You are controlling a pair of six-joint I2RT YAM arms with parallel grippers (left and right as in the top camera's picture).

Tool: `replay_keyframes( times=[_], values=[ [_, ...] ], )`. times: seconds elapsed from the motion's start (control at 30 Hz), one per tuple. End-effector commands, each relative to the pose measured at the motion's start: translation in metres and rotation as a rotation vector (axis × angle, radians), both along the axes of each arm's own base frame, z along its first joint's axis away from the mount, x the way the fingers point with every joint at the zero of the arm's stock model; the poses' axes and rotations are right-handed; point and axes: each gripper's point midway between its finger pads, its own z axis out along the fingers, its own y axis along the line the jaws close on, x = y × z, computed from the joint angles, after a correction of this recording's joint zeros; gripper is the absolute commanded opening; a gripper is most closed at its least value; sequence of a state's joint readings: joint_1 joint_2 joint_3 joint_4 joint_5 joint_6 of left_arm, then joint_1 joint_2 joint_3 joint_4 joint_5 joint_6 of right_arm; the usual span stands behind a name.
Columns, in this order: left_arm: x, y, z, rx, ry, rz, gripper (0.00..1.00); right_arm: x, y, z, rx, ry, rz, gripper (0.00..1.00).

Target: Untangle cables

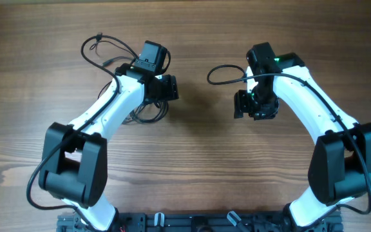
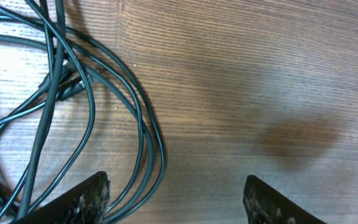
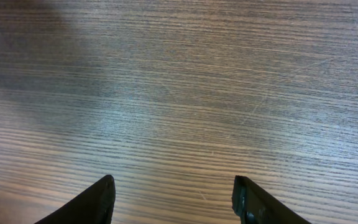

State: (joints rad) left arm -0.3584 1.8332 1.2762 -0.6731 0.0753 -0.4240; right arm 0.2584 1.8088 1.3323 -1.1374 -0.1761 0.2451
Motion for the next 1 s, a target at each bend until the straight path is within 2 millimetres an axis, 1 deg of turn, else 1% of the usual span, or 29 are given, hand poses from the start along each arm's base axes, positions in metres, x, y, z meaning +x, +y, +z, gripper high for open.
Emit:
replay_keyframes(
  times=[0.0,0.13,0.5,0.57,0.67,0.77,0.8,0.97],
  values=[
    [0.002,0.0,-0.01,0.014,0.008,0.01,0.69,0.0,0.002,0.005,0.013,-0.014,0.008,0.63],
    [0.004,-0.001,-0.02,0.018,0.02,0.01,0.7,0.0,0.002,0.005,0.013,-0.014,0.008,0.63],
    [-0.003,0.002,-0.058,0.05,0.105,0.009,0.7,0.0,0.002,0.005,0.013,-0.013,0.008,0.63],
    [-0.004,0.001,-0.059,0.046,0.109,0.008,0.57,0.0,0.002,0.005,0.013,-0.014,0.008,0.63],
    [-0.007,-0.006,-0.059,0.01,0.124,-0.004,0.28,0.001,0.002,0.005,0.014,-0.015,0.008,0.62],
    [-0.009,-0.011,-0.058,-0.021,0.136,-0.013,0.09,0.001,0.002,0.005,0.013,-0.015,0.008,0.63],
    [-0.01,-0.011,-0.058,-0.022,0.14,-0.014,0.04,0.001,0.002,0.005,0.014,-0.015,0.008,0.63],
    [-0.015,-0.009,-0.059,-0.014,0.161,-0.013,0.04,0.001,0.002,0.005,0.014,-0.014,0.007,0.63]
  ],
)
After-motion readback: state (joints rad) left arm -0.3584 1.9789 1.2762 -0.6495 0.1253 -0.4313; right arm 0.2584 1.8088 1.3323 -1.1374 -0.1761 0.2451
